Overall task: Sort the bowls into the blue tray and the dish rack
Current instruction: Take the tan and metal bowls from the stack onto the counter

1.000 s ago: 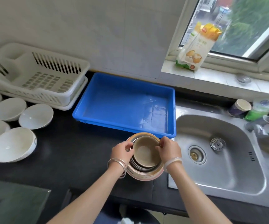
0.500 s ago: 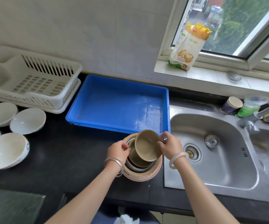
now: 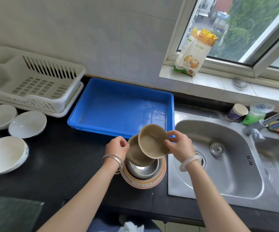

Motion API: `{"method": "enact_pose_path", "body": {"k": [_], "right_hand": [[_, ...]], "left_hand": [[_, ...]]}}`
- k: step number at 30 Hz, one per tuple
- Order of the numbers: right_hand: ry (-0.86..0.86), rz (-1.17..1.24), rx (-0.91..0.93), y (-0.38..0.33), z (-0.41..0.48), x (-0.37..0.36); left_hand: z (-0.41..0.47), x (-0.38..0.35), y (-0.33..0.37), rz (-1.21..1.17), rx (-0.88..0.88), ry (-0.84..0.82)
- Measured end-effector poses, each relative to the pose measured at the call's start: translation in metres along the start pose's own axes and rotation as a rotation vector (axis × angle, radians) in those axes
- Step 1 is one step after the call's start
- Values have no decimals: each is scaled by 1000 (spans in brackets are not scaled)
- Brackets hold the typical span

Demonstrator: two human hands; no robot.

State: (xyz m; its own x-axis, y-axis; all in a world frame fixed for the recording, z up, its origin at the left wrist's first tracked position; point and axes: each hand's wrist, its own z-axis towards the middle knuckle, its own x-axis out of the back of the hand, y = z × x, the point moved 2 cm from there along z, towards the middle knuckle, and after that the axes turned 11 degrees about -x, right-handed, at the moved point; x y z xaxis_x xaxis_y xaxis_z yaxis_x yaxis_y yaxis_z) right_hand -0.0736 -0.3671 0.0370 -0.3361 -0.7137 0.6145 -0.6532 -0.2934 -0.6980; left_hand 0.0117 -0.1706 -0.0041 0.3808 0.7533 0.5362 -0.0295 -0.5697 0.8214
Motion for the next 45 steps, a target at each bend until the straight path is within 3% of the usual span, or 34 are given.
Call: {"method": "enact_pose_path", "body": {"k": [9, 22, 32, 45], "right_hand": [[-111, 42, 65, -56, 5, -41], [-350, -47, 45, -105, 21, -226], [-421, -97, -47, -141, 19, -328], [-392, -171, -97, -141, 11, -364]], "left_hand": [[3, 75, -46, -237, 188, 212], [-40, 159, -174, -405, 516, 619], [-52, 176, -225, -482, 642, 770], [-56, 177, -243, -510, 697, 812]]}}
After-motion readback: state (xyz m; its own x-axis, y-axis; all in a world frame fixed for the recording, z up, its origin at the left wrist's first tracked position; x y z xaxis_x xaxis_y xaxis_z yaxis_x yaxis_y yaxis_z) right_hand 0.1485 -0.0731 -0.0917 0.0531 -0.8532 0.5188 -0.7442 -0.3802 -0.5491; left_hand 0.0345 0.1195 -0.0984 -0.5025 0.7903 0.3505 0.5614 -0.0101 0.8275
